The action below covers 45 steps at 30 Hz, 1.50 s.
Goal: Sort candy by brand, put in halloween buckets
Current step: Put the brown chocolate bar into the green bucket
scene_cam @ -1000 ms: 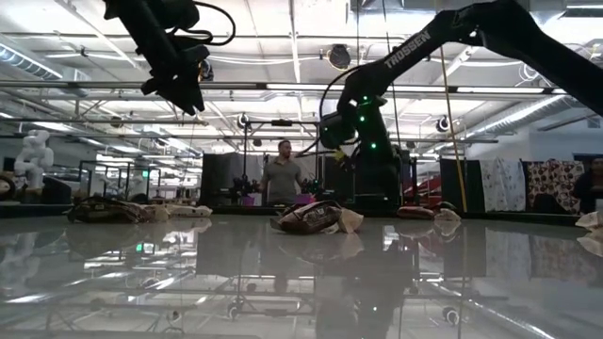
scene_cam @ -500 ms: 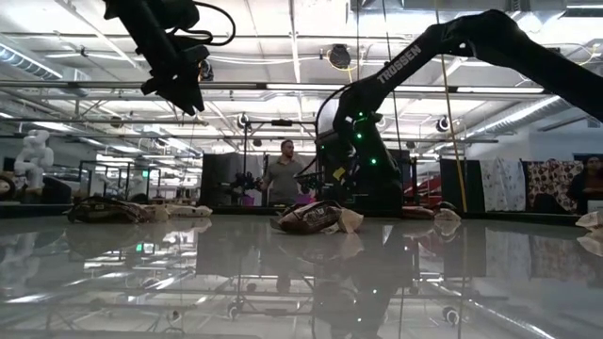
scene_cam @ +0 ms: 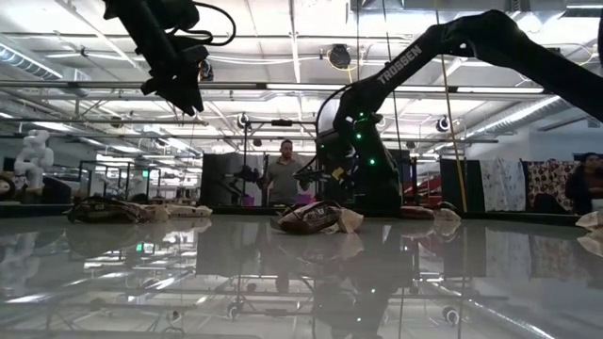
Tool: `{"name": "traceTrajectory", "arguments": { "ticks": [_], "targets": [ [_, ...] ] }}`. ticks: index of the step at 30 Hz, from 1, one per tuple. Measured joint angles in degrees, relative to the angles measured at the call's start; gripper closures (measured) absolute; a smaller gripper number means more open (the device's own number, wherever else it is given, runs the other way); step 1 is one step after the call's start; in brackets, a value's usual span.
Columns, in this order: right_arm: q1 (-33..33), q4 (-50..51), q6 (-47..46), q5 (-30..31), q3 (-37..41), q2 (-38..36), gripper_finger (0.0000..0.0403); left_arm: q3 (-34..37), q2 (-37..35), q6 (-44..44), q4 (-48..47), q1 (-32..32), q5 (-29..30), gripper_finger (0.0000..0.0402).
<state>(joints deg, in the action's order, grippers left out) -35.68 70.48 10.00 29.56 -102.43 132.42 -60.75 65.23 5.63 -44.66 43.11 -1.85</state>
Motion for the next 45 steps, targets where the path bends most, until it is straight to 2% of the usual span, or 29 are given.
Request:
{"name": "traceTrajectory", "arguments": {
  "ticks": [4,9,15,17,22,25,28,31,35,39,45],
  "targets": [
    [0.00,0.02,0.42,0.15,0.00,0.00,0.0392,0.00,0.00,-0.03,0.01,0.00,-0.08,0.0237],
    [0.24,3.39,-0.09,0.36,-1.62,0.02,0.0400,0.00,0.00,-0.22,0.10,0.00,-0.12,0.0237],
    [1.31,11.74,-4.19,-1.50,-10.13,0.02,0.0402,0.00,0.00,-1.81,1.28,0.00,-4.28,0.0237],
    [1.44,13.63,-5.80,-6.97,-14.65,0.02,0.0402,0.05,0.00,-2.99,2.06,0.00,-7.03,0.0237],
    [1.05,10.91,-8.24,-26.55,-25.00,-2.51,0.0402,3.19,0.00,-3.47,8.71,0.00,-14.60,0.0237],
    [0.45,4.64,-9.37,-34.89,-26.36,-7.18,0.0403,6.61,0.00,-2.45,16.04,-0.03,-21.49,0.0237],
    [0.07,-2.26,-11.49,-44.07,-26.36,-11.49,0.0403,11.60,0.04,5.16,27.06,-0.30,-25.35,0.0237],
    [1.48,-8.02,-13.86,-48.92,-26.36,-14.77,0.0403,16.13,0.04,16.10,41.23,-1.21,-24.64,0.0237],
    [3.91,-11.05,-15.19,-49.45,-26.36,-16.80,0.0403,18.58,0.04,26.14,55.80,-3.05,-21.39,0.0237],
    [6.61,-13.22,-16.29,-48.98,-26.29,-16.83,0.0402,18.36,0.04,32.43,57.72,-4.55,-15.63,0.0237],
    [9.17,-16.56,-16.87,-49.14,-26.18,-15.89,0.0402,18.10,1.13,32.70,58.84,-8.74,-12.48,0.0237]
  ]
}}
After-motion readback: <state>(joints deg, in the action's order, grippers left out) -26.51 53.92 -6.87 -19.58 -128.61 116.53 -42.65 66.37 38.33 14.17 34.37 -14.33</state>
